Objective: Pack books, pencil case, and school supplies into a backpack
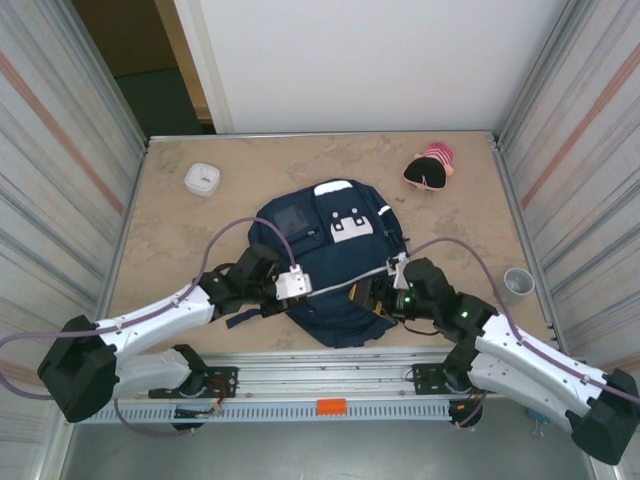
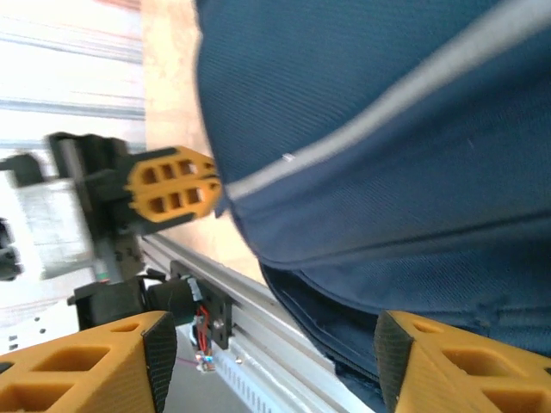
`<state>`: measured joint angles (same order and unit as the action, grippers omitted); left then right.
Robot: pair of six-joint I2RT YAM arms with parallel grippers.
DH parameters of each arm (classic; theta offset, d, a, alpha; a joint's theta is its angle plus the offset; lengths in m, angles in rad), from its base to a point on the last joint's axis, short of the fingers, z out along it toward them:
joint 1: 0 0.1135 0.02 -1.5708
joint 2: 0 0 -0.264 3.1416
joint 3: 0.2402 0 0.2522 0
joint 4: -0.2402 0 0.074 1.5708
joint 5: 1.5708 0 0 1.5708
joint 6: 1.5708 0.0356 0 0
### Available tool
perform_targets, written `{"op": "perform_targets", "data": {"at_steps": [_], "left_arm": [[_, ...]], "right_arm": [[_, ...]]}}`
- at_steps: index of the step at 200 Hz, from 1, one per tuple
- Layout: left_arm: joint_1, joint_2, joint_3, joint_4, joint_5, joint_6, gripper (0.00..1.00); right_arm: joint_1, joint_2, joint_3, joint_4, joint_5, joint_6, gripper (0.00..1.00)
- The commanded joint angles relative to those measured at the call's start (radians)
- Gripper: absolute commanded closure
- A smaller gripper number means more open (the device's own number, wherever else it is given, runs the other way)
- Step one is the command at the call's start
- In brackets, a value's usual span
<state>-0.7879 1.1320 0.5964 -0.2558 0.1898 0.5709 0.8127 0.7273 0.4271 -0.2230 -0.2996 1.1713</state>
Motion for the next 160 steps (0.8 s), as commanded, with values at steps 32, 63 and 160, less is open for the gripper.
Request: {"op": "perform_targets", "data": {"at_steps": [32, 63, 160], "left_arm": [[-0.010, -0.018, -0.012, 0.032, 0.021, -0.047, 1.00], [-0.025, -0.023, -0.008, 0.025, 0.034, -0.077, 1.00], [-0.120, -0.046, 0.010, 0.038, 0.028, -0.288, 1.00]], "right_arm": [[0.010, 0.115, -0.068, 0.256, 0.020, 0.208, 0.40], [0.019, 0.199, -0.098, 0.411, 0.036, 0.260, 0.47], [-0.009, 0.308, -0.077, 0.545, 0.099, 0.241, 0.90]]}}
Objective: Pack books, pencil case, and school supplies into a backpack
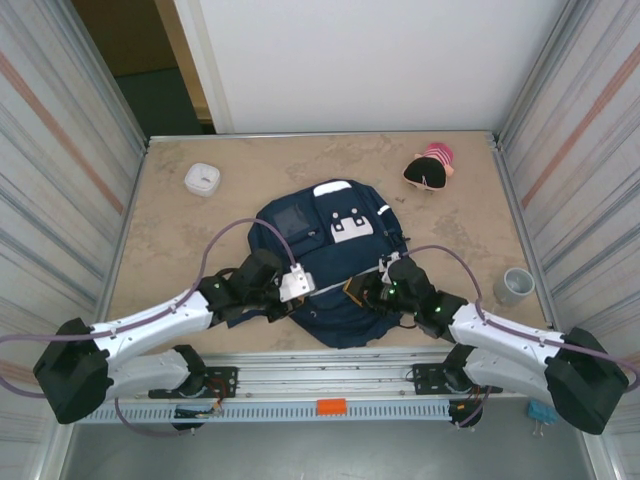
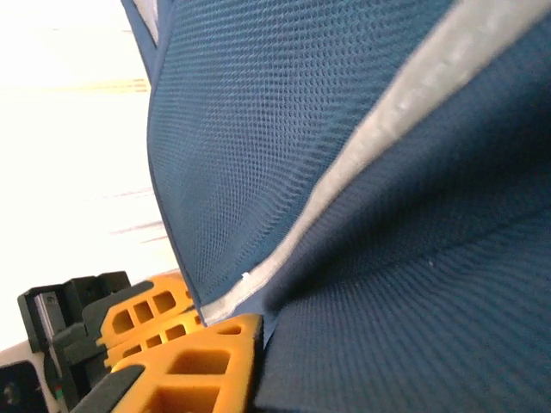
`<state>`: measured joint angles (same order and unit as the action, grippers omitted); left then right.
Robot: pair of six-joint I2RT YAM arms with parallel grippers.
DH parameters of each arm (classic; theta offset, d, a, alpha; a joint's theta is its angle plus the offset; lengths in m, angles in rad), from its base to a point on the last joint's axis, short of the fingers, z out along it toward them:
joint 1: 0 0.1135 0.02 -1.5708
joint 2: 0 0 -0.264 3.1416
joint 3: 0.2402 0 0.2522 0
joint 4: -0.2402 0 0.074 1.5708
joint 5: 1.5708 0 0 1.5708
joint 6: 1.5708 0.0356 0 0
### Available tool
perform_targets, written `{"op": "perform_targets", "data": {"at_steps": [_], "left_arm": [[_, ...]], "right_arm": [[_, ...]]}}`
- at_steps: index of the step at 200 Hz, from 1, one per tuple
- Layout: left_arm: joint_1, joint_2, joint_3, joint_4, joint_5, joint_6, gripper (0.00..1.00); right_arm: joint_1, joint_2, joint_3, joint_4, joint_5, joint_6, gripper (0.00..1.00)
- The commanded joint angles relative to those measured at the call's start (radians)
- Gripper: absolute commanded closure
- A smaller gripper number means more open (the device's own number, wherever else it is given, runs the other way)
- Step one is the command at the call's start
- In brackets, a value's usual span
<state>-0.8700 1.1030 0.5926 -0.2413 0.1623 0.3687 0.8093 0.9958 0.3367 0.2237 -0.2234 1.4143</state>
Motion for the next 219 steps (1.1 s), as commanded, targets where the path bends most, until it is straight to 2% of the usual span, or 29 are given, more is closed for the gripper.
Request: {"op": "perform_targets", "data": {"at_steps": [1, 33, 51, 82, 118, 143, 219], "left_arm": [[-0.040, -0.018, 0.014, 0.025, 0.058, -0.089, 1.00], [-0.062, -0.035, -0.019, 0.092, 0.106, -0.191, 1.00], [-0.076, -0.040, -0.039, 0.103, 0.083, -0.221, 1.00], [-0.084, -0.042, -0.062, 0.123, 0.118, -0.280, 1.00], [-0.086, -0.102, -0.103, 0.124, 0.080, -0.322, 1.00], [-0.090, -0.132, -0.118, 0.163, 0.121, -0.347, 1.00], [-0.165, 0.003, -0.105, 0.417, 0.146, -0.473, 1.00]], "right_arm": [[-0.004, 0.041, 0.013, 0.102, 0.023, -0.001, 0.90], [-0.005, 0.065, 0.023, 0.158, 0.029, 0.000, 0.98], [-0.007, 0.070, 0.032, 0.183, 0.039, -0.004, 1.00], [-0.002, 0.070, 0.059, 0.189, 0.053, -0.006, 1.00], [0.001, 0.008, 0.054, 0.124, 0.086, -0.014, 1.00], [0.007, 0.014, 0.058, 0.124, 0.077, -0.003, 1.00], [0.063, 0.095, 0.102, 0.174, 0.071, -0.009, 1.00]]}}
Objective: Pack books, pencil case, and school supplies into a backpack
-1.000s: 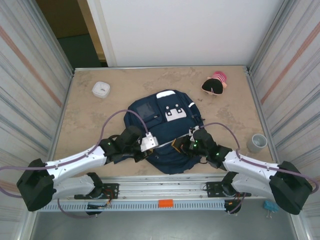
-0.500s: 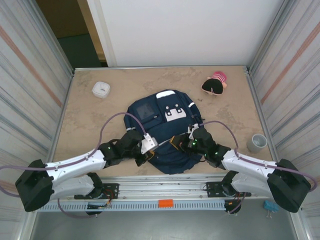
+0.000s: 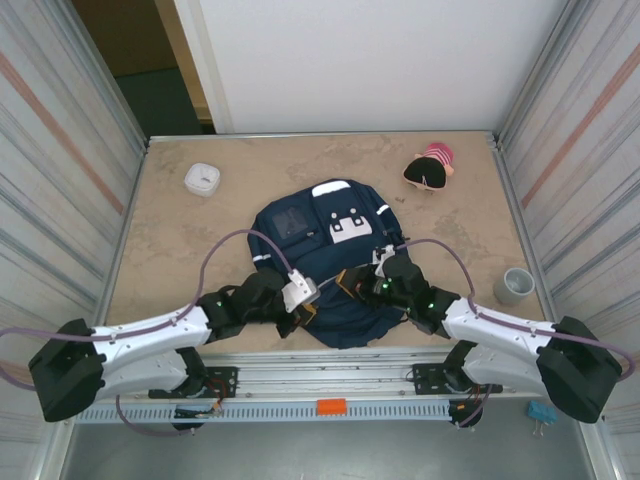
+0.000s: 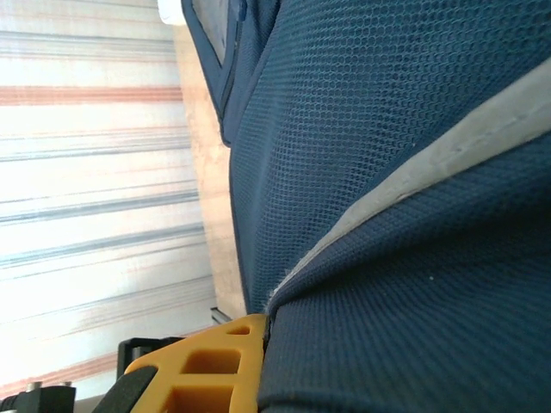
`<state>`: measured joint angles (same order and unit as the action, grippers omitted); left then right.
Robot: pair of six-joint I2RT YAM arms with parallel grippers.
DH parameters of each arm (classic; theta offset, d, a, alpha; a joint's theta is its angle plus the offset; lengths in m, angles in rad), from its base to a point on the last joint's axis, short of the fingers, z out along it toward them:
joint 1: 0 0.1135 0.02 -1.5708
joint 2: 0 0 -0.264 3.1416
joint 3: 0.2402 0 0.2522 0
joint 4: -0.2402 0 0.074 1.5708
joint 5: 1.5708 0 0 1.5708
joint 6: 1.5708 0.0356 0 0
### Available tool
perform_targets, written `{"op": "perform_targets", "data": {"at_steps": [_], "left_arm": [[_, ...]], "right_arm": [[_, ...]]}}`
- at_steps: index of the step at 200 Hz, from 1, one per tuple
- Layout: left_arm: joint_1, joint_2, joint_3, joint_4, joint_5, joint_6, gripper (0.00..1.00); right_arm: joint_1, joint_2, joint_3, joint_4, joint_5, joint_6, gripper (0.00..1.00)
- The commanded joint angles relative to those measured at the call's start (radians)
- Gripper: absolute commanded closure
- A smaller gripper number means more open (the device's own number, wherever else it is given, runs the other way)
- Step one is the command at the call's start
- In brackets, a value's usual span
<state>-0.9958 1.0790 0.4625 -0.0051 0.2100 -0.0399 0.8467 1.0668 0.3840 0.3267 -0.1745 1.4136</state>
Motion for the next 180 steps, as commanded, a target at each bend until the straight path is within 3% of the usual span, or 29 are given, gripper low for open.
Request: {"op": "perform_targets", "data": {"at_steps": [1, 30, 61, 80, 94, 109, 131, 155, 180], "left_arm": [[-0.039, 0.029, 0.025, 0.186, 0.098, -0.067, 1.00], [-0.059, 0.061, 0.032, 0.286, 0.019, -0.116, 0.98], [-0.061, 0.024, 0.047, 0.189, -0.055, -0.049, 0.77], [-0.063, -0.060, 0.059, 0.035, -0.082, 0.087, 0.62], [-0.063, -0.125, 0.051, -0.051, -0.104, 0.276, 0.54], [-0.060, -0.171, 0.038, -0.095, -0.140, 0.490, 0.46], [-0.053, -0.170, 0.052, -0.124, -0.208, 0.694, 0.38], [-0.034, -0.101, 0.065, -0.074, -0.239, 0.829, 0.30], [-0.004, -0.007, 0.077, 0.031, -0.244, 0.874, 0.26]], "right_arm": [[0.026, 0.025, 0.056, 0.071, 0.023, -0.008, 1.00], [0.029, 0.046, 0.067, 0.062, 0.009, -0.026, 1.00], [-0.064, 0.056, 0.122, -0.082, -0.129, -0.170, 1.00], [-0.140, 0.046, 0.192, -0.261, -0.221, -0.339, 1.00], [-0.188, 0.046, 0.242, -0.362, -0.290, -0.435, 1.00], [-0.241, 0.061, 0.290, -0.444, -0.373, -0.508, 1.00], [-0.286, 0.081, 0.344, -0.537, -0.454, -0.584, 1.00], [-0.313, 0.097, 0.375, -0.576, -0.493, -0.622, 1.00], [-0.325, 0.114, 0.401, -0.594, -0.527, -0.639, 1.00]]}}
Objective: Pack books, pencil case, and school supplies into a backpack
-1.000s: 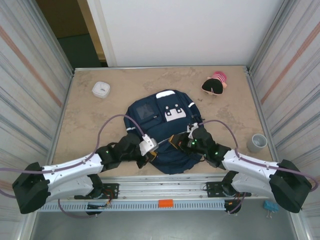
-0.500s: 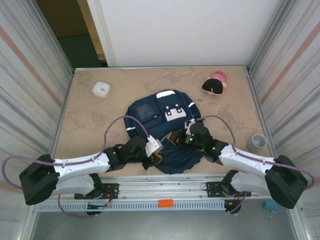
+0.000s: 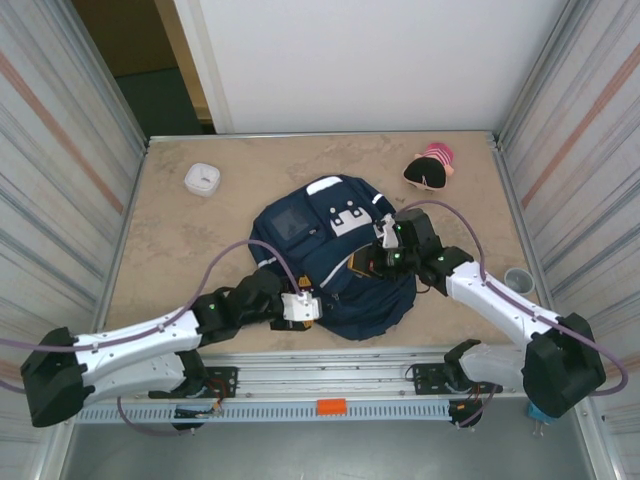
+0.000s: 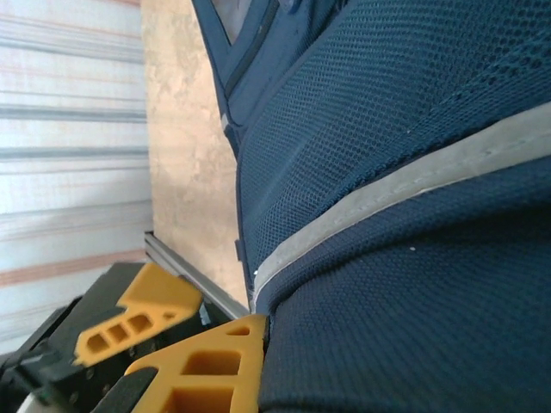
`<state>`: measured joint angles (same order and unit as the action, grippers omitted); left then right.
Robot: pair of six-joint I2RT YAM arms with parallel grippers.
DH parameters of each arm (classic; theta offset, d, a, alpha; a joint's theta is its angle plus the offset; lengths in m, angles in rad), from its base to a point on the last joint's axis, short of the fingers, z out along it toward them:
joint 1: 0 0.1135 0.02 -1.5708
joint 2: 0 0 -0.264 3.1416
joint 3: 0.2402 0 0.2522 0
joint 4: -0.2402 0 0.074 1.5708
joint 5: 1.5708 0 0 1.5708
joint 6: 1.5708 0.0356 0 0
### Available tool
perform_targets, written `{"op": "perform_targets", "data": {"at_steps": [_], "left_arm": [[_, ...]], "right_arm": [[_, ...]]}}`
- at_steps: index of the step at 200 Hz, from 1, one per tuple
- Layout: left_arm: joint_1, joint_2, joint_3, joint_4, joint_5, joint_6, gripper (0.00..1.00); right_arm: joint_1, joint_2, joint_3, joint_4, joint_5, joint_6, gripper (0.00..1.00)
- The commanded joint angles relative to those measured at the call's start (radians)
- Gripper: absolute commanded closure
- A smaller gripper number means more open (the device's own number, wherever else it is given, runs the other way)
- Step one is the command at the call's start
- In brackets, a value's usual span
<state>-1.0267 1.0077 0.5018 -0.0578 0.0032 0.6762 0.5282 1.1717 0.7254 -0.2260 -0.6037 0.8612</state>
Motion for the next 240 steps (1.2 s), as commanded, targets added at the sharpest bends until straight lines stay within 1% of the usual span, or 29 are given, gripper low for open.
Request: {"op": "perform_targets", "data": {"at_steps": [1, 14, 24, 41, 85, 101, 116, 123, 129, 142, 156, 162, 168, 186, 200, 220, 232, 240], "left_arm": [[0.027, 0.068, 0.039, 0.087, -0.035, 0.160, 0.26], [0.040, 0.105, 0.049, 0.128, -0.017, 0.177, 0.26], [0.051, 0.126, 0.048, 0.168, -0.007, 0.185, 0.28], [0.076, 0.149, 0.053, 0.212, 0.043, 0.180, 0.32], [0.085, 0.154, 0.063, 0.251, 0.139, 0.191, 0.32], [0.098, 0.181, 0.081, 0.227, 0.150, 0.206, 0.36], [0.100, 0.217, 0.109, 0.176, 0.124, 0.229, 0.38], [0.102, 0.231, 0.115, 0.169, 0.111, 0.234, 0.42], [0.104, 0.242, 0.118, 0.165, 0.102, 0.236, 0.47], [0.117, 0.249, 0.120, 0.160, 0.088, 0.222, 0.68], [0.130, 0.234, 0.128, 0.121, 0.114, 0.190, 0.88], [0.130, 0.220, 0.131, 0.101, 0.131, 0.171, 0.95], [0.131, 0.205, 0.134, 0.082, 0.150, 0.140, 1.00], [0.130, 0.158, 0.131, 0.029, 0.225, 0.049, 1.00], [0.129, 0.130, 0.110, 0.031, 0.270, -0.028, 1.00], [0.123, 0.095, 0.068, 0.074, 0.273, -0.145, 1.00], [0.122, 0.082, 0.052, 0.090, 0.251, -0.204, 1.00], [0.122, 0.079, 0.047, 0.099, 0.242, -0.243, 1.00]], "right_arm": [[-0.007, 0.010, 0.061, -0.043, -0.098, -0.089, 1.00], [-0.009, 0.016, 0.076, -0.059, -0.106, -0.101, 1.00], [-0.011, 0.020, 0.083, -0.068, -0.112, -0.108, 1.00], [-0.016, 0.021, 0.085, -0.073, -0.118, -0.111, 1.00], [-0.027, 0.016, 0.076, -0.067, -0.136, -0.113, 1.00], [-0.028, 0.017, 0.079, -0.060, -0.150, -0.111, 1.00], [-0.029, 0.015, 0.084, -0.060, -0.162, -0.112, 1.00], [-0.030, 0.015, 0.086, -0.061, -0.166, -0.114, 1.00], [-0.031, 0.015, 0.087, -0.064, -0.168, -0.116, 1.00], [-0.036, 0.014, 0.088, -0.075, -0.170, -0.128, 1.00], [-0.048, 0.013, 0.087, -0.085, -0.169, -0.147, 1.00], [-0.056, 0.014, 0.084, -0.086, -0.168, -0.157, 1.00], [-0.066, 0.017, 0.082, -0.087, -0.168, -0.169, 1.00], [-0.090, 0.041, 0.089, -0.083, -0.169, -0.207, 1.00], [-0.094, 0.070, 0.105, -0.055, -0.187, -0.233, 1.00], [-0.094, 0.093, 0.115, 0.011, -0.218, -0.273, 1.00], [-0.095, 0.095, 0.128, 0.005, -0.202, -0.307, 0.93], [-0.102, 0.092, 0.136, -0.008, -0.195, -0.324, 0.85]]}}
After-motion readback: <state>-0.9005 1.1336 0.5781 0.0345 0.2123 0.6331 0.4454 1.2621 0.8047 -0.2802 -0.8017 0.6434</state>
